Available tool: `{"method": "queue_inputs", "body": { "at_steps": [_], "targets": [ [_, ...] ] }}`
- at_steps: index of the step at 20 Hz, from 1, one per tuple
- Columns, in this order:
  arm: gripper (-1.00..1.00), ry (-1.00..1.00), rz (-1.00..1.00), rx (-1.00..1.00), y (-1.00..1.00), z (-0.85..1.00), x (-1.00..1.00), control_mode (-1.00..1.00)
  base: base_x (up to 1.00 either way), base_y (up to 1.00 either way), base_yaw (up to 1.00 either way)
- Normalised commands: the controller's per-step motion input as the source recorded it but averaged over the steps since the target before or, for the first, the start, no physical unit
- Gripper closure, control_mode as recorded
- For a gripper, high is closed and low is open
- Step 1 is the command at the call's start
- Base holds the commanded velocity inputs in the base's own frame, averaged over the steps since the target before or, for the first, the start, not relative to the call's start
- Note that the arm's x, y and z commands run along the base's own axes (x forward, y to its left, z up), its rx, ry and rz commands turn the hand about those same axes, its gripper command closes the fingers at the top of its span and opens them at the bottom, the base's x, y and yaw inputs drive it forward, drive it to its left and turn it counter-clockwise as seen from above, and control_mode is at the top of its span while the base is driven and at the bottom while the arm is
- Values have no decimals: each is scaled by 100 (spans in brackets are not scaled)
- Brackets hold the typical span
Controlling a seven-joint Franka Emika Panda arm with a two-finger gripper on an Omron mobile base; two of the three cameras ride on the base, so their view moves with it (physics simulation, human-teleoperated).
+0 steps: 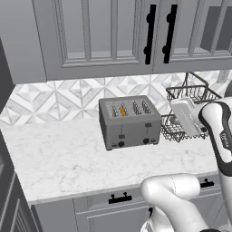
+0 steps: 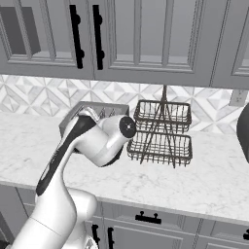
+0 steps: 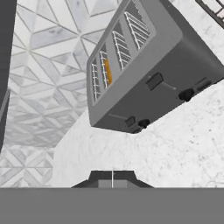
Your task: Start the toaster. Once the lever pops up, take the bread to the plate on the dining counter.
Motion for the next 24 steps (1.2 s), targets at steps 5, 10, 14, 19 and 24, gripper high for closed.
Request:
{"method": "queue_inputs", "body": {
  "at_steps": [5,10,14,19,24],
  "targets": [
    [-100,0,0,1,-3,0,0,-100,0,0,0],
    [-100,0,0,0,0,0,0,-100,0,0,0],
    [-100,0,0,0,0,0,0,-100,0,0,0],
    [-100,0,0,0,0,0,0,-100,0,0,0],
    [-100,0,0,0,0,0,0,-100,0,0,0]
  ]
}}
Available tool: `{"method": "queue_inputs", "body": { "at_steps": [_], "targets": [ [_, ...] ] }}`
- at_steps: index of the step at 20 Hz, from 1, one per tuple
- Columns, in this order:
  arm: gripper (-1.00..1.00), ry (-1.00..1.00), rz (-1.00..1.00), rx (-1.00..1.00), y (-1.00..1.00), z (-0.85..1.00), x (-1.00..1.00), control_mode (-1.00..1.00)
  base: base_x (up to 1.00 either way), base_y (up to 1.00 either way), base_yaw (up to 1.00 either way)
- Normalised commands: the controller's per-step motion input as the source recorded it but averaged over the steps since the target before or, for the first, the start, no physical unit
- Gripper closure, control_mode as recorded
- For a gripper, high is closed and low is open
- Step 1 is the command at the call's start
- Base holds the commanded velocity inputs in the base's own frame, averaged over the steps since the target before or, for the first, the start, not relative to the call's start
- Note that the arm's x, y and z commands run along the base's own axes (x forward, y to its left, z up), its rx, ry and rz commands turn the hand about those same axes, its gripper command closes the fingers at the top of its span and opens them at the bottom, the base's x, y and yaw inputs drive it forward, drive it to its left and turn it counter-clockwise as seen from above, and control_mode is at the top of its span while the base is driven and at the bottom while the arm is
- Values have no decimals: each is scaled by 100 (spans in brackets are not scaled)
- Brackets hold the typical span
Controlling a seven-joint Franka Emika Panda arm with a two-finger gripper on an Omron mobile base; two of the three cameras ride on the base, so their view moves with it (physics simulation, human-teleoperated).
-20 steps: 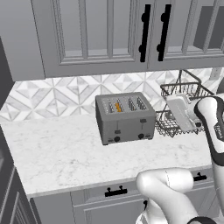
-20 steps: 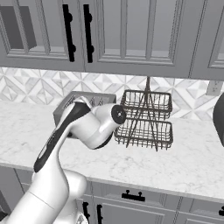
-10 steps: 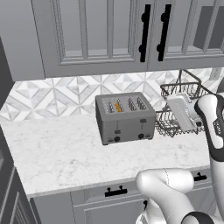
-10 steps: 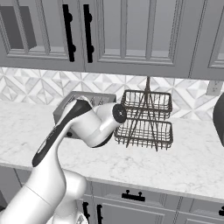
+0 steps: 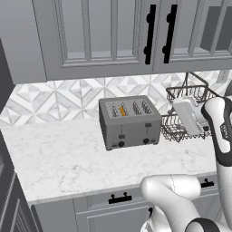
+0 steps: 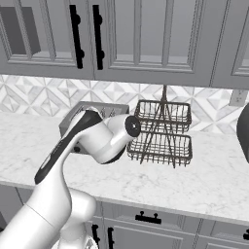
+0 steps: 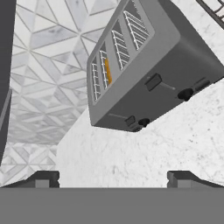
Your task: Start the toaster. Once the lever pops up, take the bread to the plate on the dining counter.
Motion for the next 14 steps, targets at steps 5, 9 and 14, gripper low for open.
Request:
{"method": "queue_inputs", "body": {
  "at_steps": [5,9,14],
  "targets": [
    [-100,0,0,0,0,0,0,-100,0,0,0],
    [-100,0,0,0,0,0,0,-100,0,0,0],
    [-100,0,0,0,0,0,0,-100,0,0,0]
  ]
}}
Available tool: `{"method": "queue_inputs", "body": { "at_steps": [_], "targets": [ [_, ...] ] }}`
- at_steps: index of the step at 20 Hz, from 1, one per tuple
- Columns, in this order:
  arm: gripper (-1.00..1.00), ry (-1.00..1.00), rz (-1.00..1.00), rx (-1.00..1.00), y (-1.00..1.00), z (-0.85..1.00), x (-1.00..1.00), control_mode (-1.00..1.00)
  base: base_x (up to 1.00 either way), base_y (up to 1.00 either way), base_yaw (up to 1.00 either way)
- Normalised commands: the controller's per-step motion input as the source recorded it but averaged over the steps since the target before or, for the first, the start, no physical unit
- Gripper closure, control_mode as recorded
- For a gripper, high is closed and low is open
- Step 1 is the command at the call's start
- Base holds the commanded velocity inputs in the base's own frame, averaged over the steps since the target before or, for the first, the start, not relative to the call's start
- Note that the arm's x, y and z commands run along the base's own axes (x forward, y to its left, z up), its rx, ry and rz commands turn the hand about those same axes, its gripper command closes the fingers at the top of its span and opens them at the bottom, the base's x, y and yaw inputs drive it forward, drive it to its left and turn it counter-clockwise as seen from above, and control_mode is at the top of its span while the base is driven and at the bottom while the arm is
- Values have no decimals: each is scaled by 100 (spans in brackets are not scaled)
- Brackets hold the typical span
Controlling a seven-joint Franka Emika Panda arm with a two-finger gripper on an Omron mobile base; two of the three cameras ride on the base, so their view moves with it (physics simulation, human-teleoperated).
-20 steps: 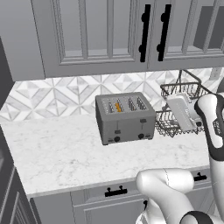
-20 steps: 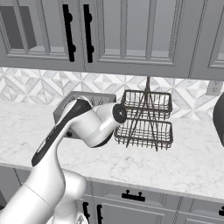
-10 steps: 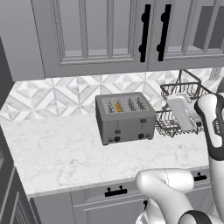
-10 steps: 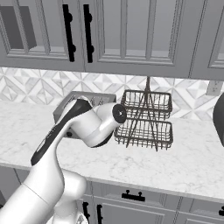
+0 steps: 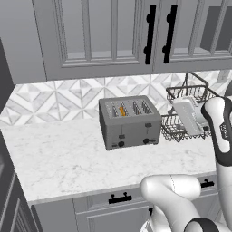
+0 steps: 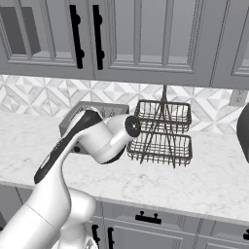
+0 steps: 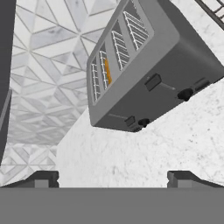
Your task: Start the toaster. Once the lever pops up, take the bread to the plate on the dining counter.
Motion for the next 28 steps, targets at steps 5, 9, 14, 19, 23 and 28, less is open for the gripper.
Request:
{"method": "queue_inputs", "body": {
  "at_steps": [5,9,14,19,23,28],
  "targets": [
    [-100,0,0,0,0,0,0,-100,0,0,0],
    [-100,0,0,0,0,0,0,-100,0,0,0],
    [-100,0,0,0,0,0,0,-100,0,0,0],
    [-100,0,0,0,0,0,0,-100,0,0,0],
    [-100,0,0,0,0,0,0,-100,0,0,0],
    [-100,0,0,0,0,0,0,-100,0,0,0]
  ]
}}
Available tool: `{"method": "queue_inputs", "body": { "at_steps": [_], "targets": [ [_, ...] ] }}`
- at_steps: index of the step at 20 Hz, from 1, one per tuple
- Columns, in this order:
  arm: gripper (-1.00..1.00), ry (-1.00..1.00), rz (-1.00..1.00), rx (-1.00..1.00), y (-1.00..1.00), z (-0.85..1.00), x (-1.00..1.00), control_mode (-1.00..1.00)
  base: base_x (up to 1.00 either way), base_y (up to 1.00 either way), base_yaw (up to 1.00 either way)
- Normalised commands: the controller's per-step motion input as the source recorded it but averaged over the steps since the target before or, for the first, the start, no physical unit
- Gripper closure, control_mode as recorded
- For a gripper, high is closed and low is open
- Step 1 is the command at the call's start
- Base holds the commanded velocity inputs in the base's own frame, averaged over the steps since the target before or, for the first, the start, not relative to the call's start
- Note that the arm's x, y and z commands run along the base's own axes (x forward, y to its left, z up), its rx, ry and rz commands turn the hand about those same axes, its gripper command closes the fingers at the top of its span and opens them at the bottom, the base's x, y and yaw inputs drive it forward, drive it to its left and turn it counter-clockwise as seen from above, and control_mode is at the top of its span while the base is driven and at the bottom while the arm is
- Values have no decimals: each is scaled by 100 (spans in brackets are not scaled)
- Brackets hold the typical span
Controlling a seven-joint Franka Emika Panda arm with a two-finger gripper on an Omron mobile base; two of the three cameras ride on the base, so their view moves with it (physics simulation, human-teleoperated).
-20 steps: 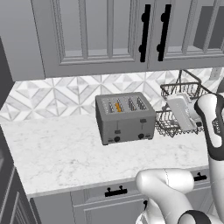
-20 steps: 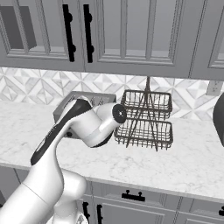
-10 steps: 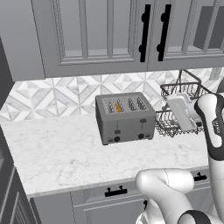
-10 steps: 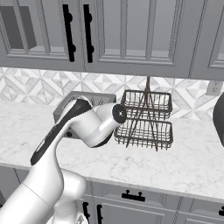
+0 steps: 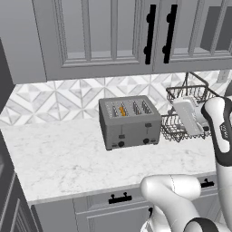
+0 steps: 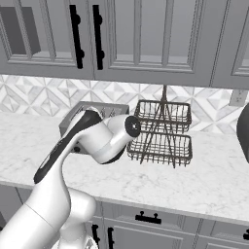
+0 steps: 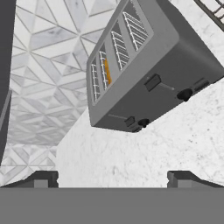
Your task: Start the toaster. Once the lever pops up, take the bread to the plate on the dining counter.
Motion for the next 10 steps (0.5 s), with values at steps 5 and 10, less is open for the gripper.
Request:
{"method": "queue_inputs", "body": {
  "at_steps": [5,10],
  "targets": [
    [-100,0,0,0,0,0,0,-100,0,0,0],
    [-100,0,0,0,0,0,0,-100,0,0,0]
  ]
}}
